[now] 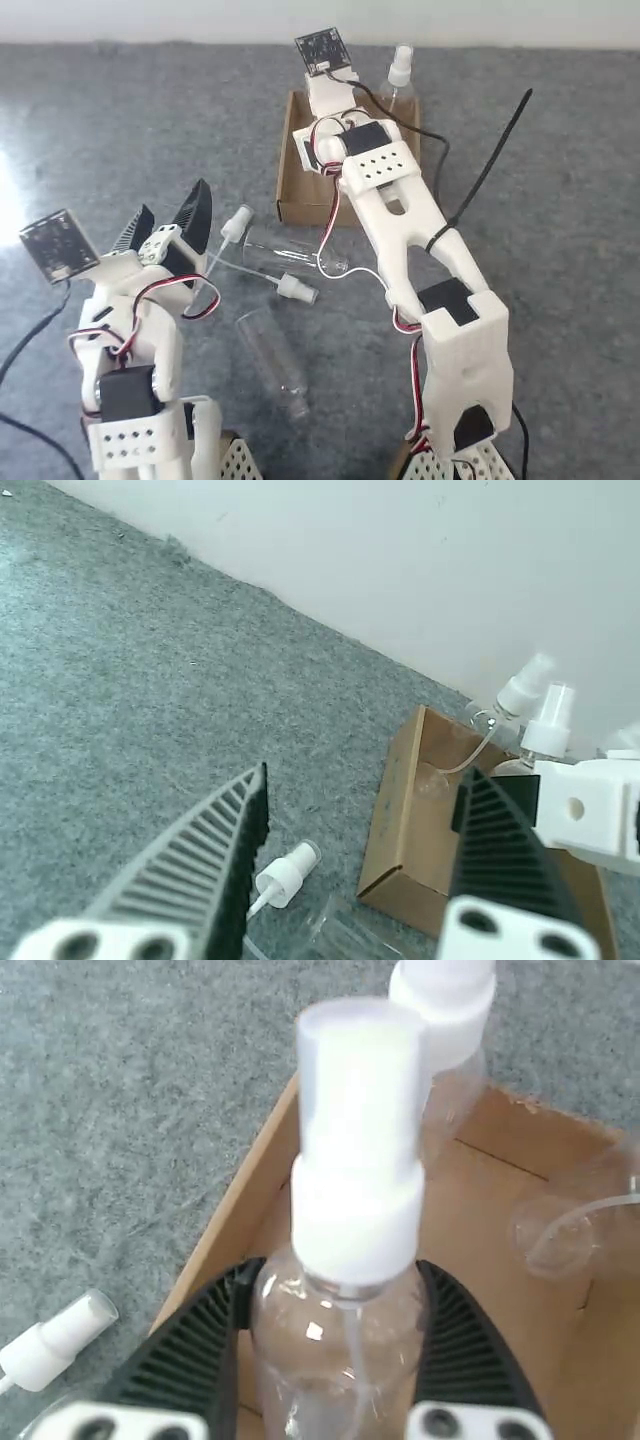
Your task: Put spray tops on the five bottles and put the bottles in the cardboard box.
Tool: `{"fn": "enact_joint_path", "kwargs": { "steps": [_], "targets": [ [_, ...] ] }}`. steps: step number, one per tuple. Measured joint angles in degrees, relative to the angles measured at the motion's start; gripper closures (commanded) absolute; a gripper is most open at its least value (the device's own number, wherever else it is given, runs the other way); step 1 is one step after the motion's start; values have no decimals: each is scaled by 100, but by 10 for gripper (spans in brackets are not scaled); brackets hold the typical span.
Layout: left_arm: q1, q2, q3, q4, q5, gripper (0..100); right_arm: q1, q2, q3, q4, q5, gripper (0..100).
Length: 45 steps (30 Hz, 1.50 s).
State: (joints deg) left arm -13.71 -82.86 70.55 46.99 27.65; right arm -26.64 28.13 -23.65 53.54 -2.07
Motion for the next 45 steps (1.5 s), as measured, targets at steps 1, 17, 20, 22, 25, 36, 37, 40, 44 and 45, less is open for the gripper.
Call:
{"fn": "enact_joint_path", "kwargs": {
  "steps": [1,17,20,22,25,36,37,40,44,45],
  "targets": [
    [0,0,0,0,0,721,9,-79,0,62,0,881],
    [0,0,0,-88,0,721,-9,-941,0,747,0,881],
    [0,0,0,-88,0,721,-18,-1116,0,905,0,881],
    [0,0,0,-88,0,721,-18,-1292,0,1064,0,881],
    [0,0,0,-88,0,721,-18,-1591,0,1310,0,884],
    [0,0,0,-88,0,721,-141,-2418,44,2215,0,885],
    [0,0,0,-88,0,721,-220,-2567,158,2215,0,885],
    [0,0,0,-88,0,721,-431,-3156,835,1987,0,886],
    [0,0,0,-88,0,721,-448,-4044,2154,1020,0,886],
    [0,0,0,-88,0,721,-448,-4273,2505,695,0,886]
  ]
}}
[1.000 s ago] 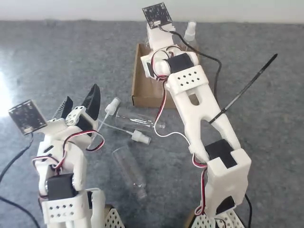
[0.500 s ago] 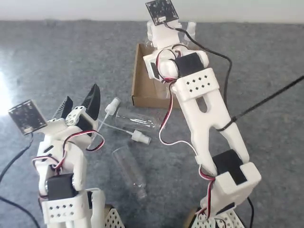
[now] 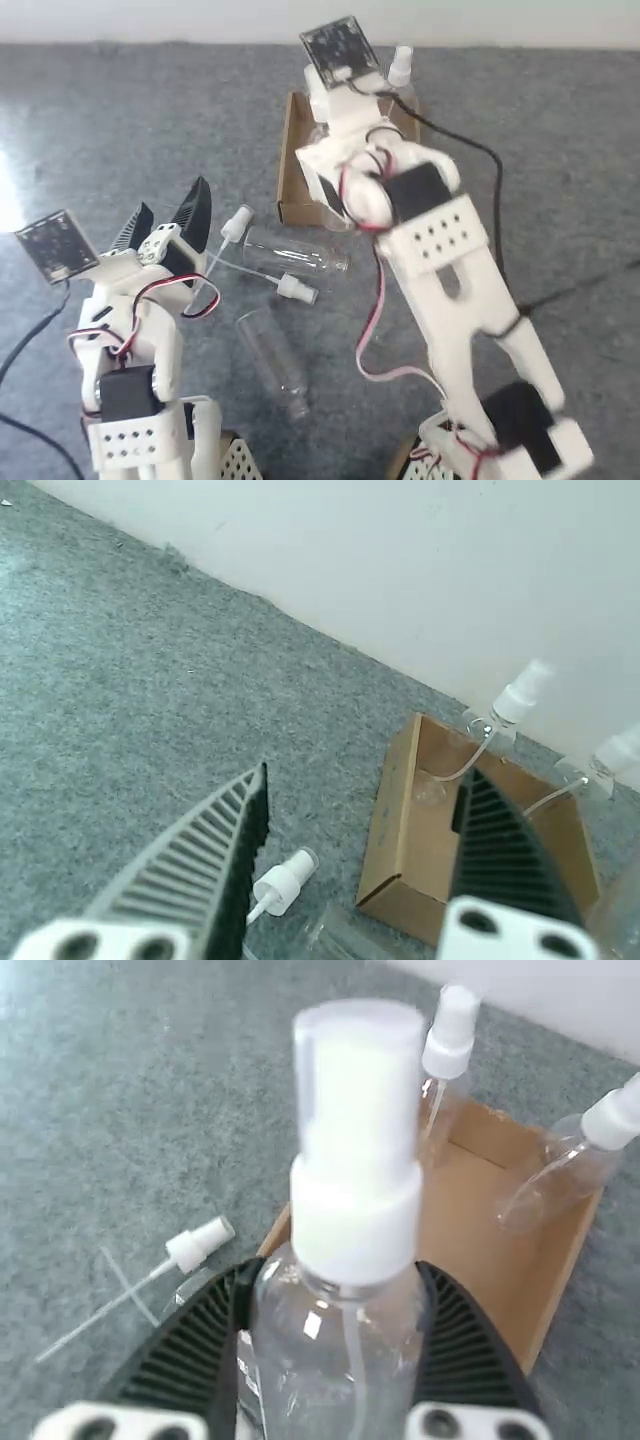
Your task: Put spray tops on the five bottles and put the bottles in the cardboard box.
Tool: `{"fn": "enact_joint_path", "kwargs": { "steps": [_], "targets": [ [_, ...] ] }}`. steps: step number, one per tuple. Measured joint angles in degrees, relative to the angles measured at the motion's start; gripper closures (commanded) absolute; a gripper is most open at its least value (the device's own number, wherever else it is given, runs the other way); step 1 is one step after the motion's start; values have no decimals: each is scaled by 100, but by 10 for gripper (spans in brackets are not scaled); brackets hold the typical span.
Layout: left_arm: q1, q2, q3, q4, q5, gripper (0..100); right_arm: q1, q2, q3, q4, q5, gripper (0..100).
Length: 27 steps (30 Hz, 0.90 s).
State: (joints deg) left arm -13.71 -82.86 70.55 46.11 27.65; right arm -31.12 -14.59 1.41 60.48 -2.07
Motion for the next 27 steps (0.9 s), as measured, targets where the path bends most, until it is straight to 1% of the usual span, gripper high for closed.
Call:
{"fn": "enact_joint_path", "kwargs": {
  "steps": [5,8,12,18,27],
  "targets": [
    [0,0,0,0,0,721,0,-677,1486,-1618,0,887],
    [0,0,0,0,0,721,9,-686,1811,-2207,0,887],
    [0,0,0,0,0,721,114,-624,1846,-2769,0,887],
    [0,0,0,0,0,721,352,484,1837,-4062,0,887],
    [0,0,0,0,0,721,343,2013,1846,-5908,0,887]
  ]
}}
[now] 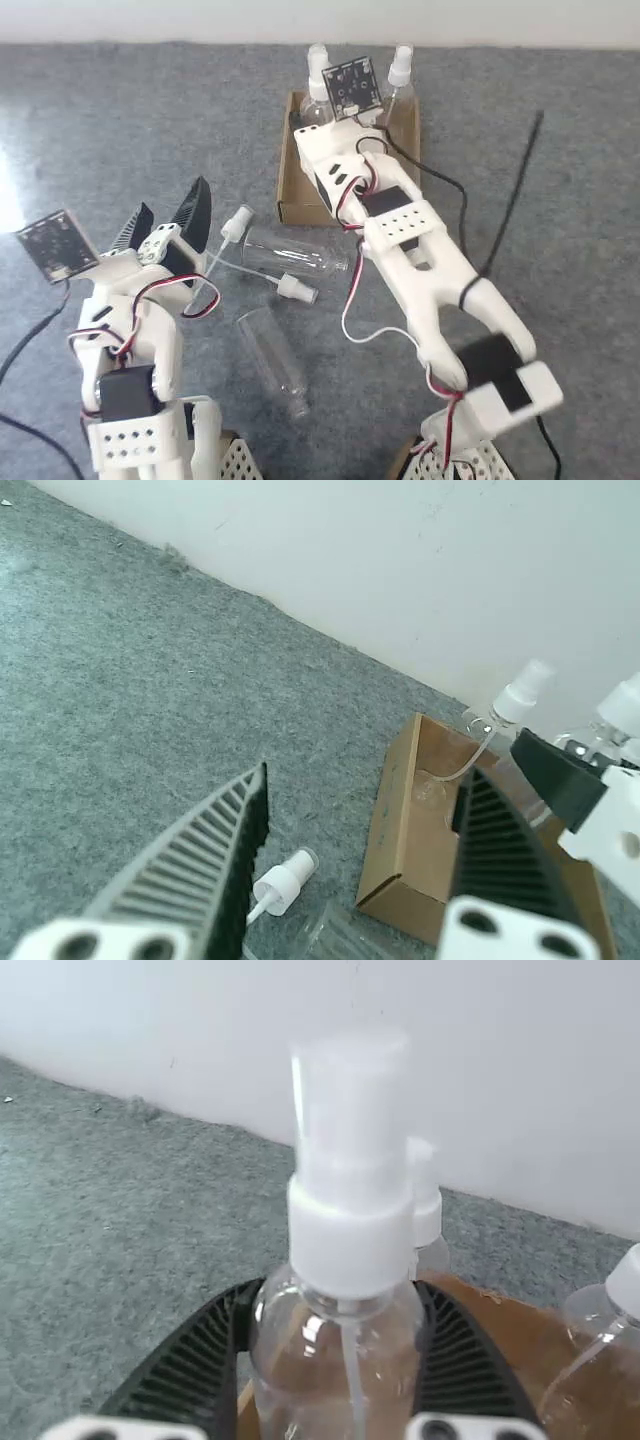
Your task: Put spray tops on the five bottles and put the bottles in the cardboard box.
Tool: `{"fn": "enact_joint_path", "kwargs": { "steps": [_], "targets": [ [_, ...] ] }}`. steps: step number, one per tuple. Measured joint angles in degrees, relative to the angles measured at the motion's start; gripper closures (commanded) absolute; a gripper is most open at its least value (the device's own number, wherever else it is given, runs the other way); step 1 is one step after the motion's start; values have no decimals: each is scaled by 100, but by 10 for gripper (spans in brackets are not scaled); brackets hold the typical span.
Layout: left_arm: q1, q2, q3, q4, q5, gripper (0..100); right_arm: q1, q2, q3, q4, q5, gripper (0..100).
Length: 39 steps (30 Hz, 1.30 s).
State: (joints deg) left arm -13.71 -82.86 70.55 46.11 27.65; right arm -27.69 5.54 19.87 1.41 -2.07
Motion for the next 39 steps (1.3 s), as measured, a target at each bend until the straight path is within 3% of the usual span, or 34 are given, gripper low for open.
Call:
{"fn": "enact_joint_path", "kwargs": {
  "steps": [15,31,39],
  "targets": [
    [0,0,0,0,0,721,26,1424,0,-1618,0,887],
    [0,0,0,0,0,721,158,2075,-563,-1389,0,881],
    [0,0,0,0,0,721,158,2075,-967,-721,0,880]
  ]
}}
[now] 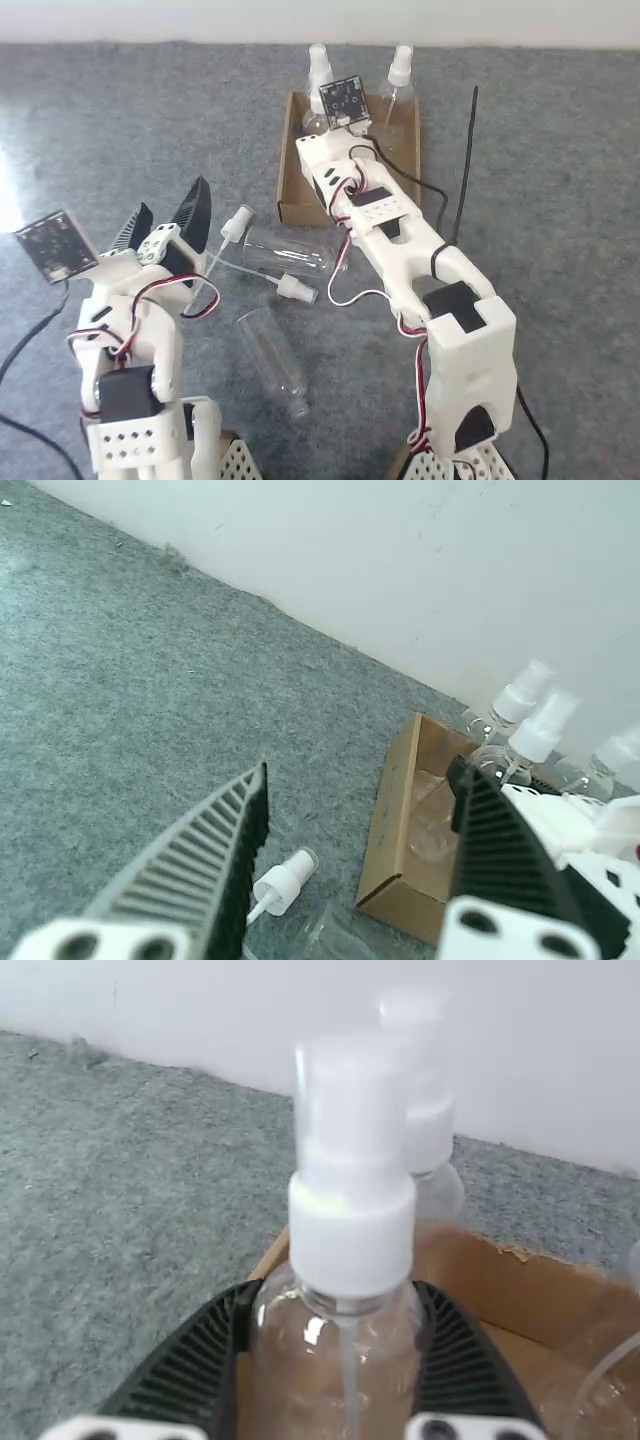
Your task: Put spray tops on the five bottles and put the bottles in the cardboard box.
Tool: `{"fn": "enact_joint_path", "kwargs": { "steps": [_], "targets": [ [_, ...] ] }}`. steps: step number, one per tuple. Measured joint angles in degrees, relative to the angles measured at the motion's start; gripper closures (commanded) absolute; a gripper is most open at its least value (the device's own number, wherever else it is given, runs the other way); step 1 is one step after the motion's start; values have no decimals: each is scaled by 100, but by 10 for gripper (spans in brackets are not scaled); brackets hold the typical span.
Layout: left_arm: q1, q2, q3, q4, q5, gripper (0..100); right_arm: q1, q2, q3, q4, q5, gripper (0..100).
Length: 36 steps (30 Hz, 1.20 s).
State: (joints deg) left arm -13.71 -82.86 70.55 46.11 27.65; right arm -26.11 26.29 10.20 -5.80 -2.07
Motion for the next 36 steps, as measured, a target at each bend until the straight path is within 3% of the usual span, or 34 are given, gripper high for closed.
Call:
{"fn": "enact_joint_path", "kwargs": {
  "steps": [7,31,36],
  "targets": [
    [0,0,0,0,0,721,-9,0,-9,53,0,770],
    [0,0,0,0,-88,721,-44,0,-9,220,237,771],
    [0,0,0,0,-88,721,-44,0,-9,220,290,664]
  ]
}}
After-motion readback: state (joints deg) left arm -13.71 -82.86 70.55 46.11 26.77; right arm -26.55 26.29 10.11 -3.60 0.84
